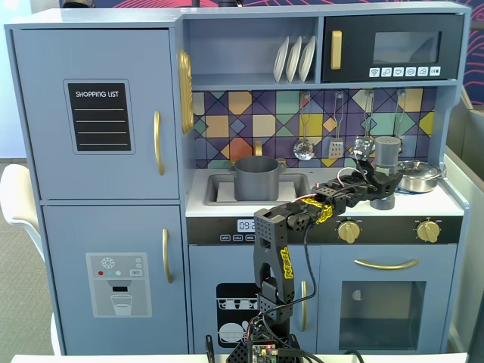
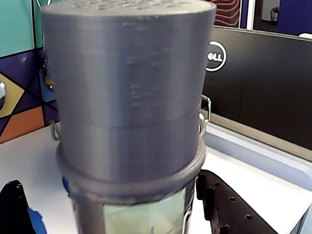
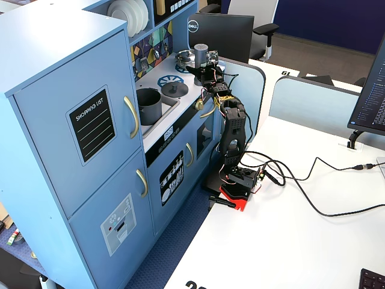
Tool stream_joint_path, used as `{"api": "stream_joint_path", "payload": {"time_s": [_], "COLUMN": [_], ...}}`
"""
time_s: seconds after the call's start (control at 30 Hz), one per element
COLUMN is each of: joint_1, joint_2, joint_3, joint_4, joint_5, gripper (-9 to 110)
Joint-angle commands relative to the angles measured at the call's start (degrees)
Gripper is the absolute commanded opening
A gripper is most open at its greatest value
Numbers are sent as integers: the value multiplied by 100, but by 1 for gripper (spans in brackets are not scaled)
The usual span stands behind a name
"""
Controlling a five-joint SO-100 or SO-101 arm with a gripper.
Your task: Put salt in the gray recipient
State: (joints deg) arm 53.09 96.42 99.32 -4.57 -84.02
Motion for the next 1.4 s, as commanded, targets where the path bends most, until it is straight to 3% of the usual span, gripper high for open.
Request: {"api": "stream_joint_path", "payload": {"time_s": [0.0,0.33,0.57,0.93,1.1,1.37], "joint_1": [-70,-114,-229,-316,-598,-1731], "joint_2": [-53,-396,-422,185,870,2101], "joint_3": [-686,-1107,-1230,-1345,-1564,-2127], "joint_4": [-158,-158,-105,132,536,2285], "joint_5": [62,0,-272,-62,791,2760], "gripper": [47,42,0,0,0,0]}}
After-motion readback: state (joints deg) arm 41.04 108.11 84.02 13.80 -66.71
